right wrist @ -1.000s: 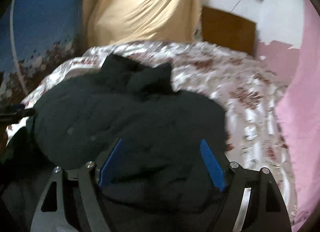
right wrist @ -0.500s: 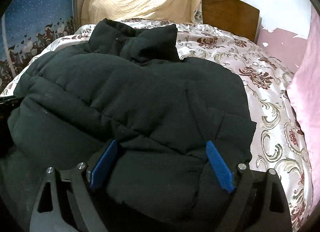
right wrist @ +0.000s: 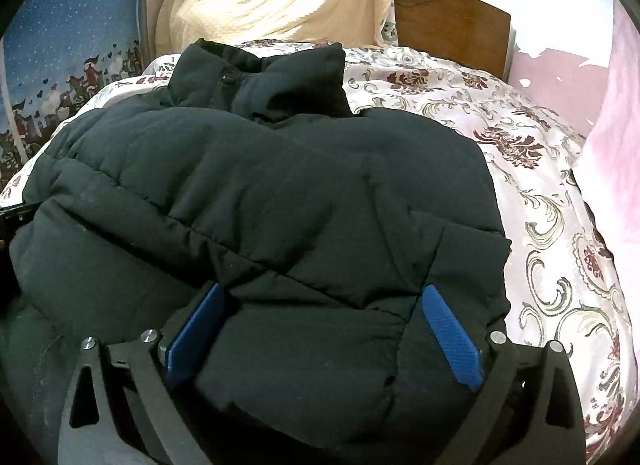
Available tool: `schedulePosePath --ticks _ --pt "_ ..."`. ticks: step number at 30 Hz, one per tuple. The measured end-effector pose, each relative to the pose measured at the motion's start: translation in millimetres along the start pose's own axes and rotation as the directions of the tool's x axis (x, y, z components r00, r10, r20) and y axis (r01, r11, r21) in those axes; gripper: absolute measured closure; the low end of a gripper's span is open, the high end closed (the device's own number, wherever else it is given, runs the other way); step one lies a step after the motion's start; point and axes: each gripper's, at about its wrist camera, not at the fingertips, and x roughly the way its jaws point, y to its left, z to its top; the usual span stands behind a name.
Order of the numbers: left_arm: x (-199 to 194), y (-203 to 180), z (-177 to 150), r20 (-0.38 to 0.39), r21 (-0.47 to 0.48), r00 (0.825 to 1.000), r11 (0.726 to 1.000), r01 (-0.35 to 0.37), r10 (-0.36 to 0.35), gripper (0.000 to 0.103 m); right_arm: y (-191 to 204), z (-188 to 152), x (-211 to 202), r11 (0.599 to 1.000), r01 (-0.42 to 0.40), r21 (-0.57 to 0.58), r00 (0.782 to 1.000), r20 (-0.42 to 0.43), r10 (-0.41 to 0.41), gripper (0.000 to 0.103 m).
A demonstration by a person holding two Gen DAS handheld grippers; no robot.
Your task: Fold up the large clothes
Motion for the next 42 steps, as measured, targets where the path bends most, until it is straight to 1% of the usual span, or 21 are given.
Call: schedulePosePath --ticks 7,12,22,25,27,29,31,33,35,36,38,40,42 --pt "0.2 0.0 -0.2 0.0 0.003 1.0 1.0 -0.002 0.002 0.0 -7.5 -4.5 6.8 0.998 -0.048 0.043 0.999 -0.005 0.048 0.001" --pt "1.4 -0.9 -0.9 -0.001 0.005 1.0 1.0 -0.005 0.005 0.0 -3.4 -5.9 8.9 0.999 -0.031 0.036 0.999 -0.009 0.031 0.001" --pt "3.3 -1.2 -1.5 -0.001 0.003 1.0 1.0 0.0 0.0 0.0 -3.4 -7.1 10.0 0.999 -0.029 0.039 0.999 -0.012 0.03 0.001" --pt "3.0 1.4 -0.7 -0.004 -0.009 1.0 1.0 0.014 -0.014 0.0 -2.3 -6.9 9.8 0.999 -0.025 0.037 1.0 -0.015 0.026 0.001" --pt "1.1 5.1 1.3 -0.008 -0.028 0.999 0.999 0.036 -0.036 0.0 -2.3 -6.4 9.8 0.999 -0.025 0.036 1.0 -0.016 0.025 0.001" --pt "-2.0 10.0 3.8 -0.029 -0.055 0.998 0.997 0.056 -0.057 0.0 -3.5 -5.5 9.5 0.999 -0.033 0.042 0.999 -0.023 0.034 0.001" --pt "-9.4 14.5 9.6 -0.068 -0.093 0.995 0.993 0.068 -0.075 0.0 -5.9 0.2 3.6 0.998 -0.041 0.049 0.998 -0.041 0.043 0.002" --pt "-19.6 14.2 19.5 -0.083 -0.1 0.992 0.991 0.087 -0.095 0.0 -8.5 8.5 -8.3 0.997 -0.046 0.055 0.998 -0.047 0.049 0.002" --pt "-29.9 10.1 34.1 -0.068 -0.09 0.992 0.991 0.098 -0.104 0.0 -14.9 23.5 -28.3 0.995 -0.073 0.073 0.997 -0.005 0.074 0.002" --pt "-33.3 6.3 41.9 -0.058 -0.076 0.992 0.991 0.108 -0.112 0.0 -18.4 32.1 -36.0 0.992 -0.09 0.084 0.996 0.014 0.089 0.002" --pt "-35.3 -8.9 66.3 -0.039 -0.016 0.99 0.991 0.135 -0.136 0.0 -25.7 54.1 -43.7 0.986 -0.127 0.111 0.992 0.039 0.124 0.002" --pt "-26.3 -30.6 98.5 -0.009 0.049 0.991 0.99 0.136 -0.136 0.0 -32.1 87.0 -32.5 0.972 -0.171 0.161 0.985 0.022 0.17 0.002" --pt "-8.3 -50.1 126.5 -0.001 0.096 0.992 0.987 0.129 -0.13 0.0 -33.6 116.2 -6.4 0.957 -0.192 0.217 0.979 -0.023 0.202 0.002"
